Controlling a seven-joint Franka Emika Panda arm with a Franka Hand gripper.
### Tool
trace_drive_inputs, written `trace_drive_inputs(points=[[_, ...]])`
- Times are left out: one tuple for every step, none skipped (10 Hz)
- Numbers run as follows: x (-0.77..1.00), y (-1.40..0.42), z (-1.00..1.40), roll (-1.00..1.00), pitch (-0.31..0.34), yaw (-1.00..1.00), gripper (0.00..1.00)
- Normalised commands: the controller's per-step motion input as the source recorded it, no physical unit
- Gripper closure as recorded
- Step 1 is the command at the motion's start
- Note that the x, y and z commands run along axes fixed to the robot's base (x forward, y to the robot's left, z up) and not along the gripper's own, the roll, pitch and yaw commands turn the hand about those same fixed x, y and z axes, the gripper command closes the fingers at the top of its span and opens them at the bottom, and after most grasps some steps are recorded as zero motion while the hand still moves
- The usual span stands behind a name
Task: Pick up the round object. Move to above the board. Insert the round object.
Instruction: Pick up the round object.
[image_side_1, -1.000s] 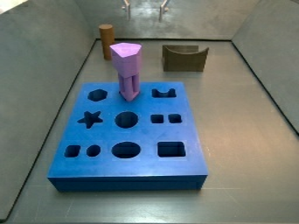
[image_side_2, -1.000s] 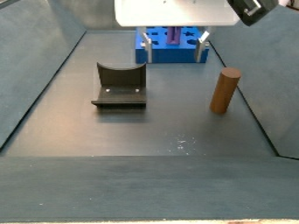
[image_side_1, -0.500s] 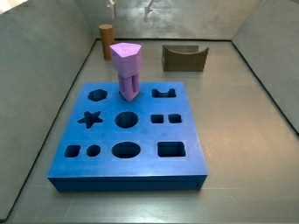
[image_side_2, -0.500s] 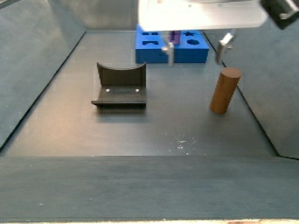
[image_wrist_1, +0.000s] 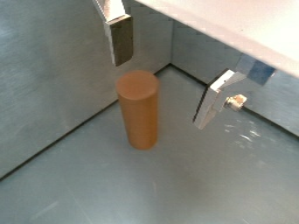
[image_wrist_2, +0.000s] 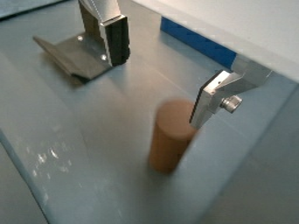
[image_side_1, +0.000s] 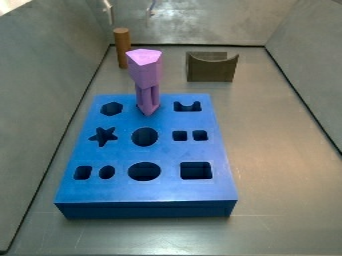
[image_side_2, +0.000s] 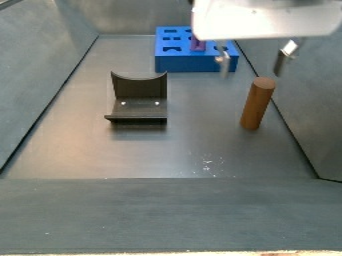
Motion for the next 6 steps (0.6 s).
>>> trace_drive_inputs(points=[[-0.32,0.0,-0.25,0.0,-0.209,0.0,0.0],[-0.17,0.0,-0.23,-0.04,-0.163,0.0,0.0],[-0.1,0.0,-0.2,-0.04,-0.114,0.0,0.0],[-0.05,0.0,-0.26,-0.01,-0.106,0.0,0.0],[-0.03,0.0,-0.32,0.0,-0.12,0.0,0.0],[0.0,0.0,-0.35,0.0,-0.103,0.0,0.0]])
